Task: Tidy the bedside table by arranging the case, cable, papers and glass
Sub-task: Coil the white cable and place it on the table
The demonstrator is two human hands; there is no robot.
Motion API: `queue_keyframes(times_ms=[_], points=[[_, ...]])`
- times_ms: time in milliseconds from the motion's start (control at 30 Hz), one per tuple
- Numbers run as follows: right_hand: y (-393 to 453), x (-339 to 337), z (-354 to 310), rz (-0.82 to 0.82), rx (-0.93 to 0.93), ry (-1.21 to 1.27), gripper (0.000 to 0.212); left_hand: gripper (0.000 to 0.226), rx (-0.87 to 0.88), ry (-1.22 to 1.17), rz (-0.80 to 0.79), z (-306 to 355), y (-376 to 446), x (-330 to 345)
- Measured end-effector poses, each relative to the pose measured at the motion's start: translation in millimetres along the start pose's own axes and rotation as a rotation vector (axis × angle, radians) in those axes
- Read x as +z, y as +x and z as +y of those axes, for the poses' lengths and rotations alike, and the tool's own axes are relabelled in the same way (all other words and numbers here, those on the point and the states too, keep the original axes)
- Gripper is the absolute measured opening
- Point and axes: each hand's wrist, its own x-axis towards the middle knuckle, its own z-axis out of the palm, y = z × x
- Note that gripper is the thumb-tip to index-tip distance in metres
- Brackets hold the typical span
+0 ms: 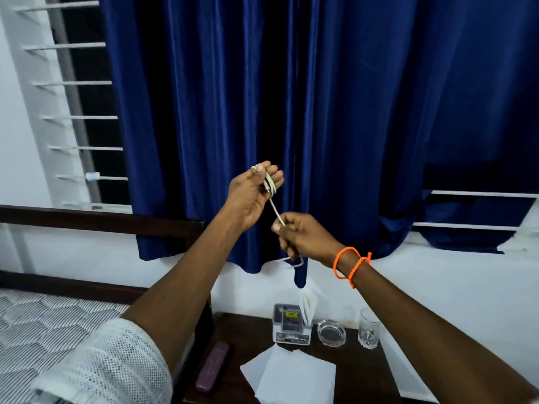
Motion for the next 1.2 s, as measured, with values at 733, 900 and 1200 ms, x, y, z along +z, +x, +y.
queue_keyframes(times_ms=[733,900,1200], points=[[15.6,-82.4,-39.1,0.301,-0.381,-0.478,0.009,0.039,-0.297,0.589,-0.392,-8.2,-19.6,-11.1],[19.8,-85.2,-31.7,0.323,-0.354,-0.341,0.009,0.039,-0.365,0.521,-0.479,-4.6,-24.4,-1.9],[20.6,-50.3,-5.0,0.252,-0.158,0.028,0.022,0.031,-0.341,0.263,-0.492,-4.2,-23.2,3.5]])
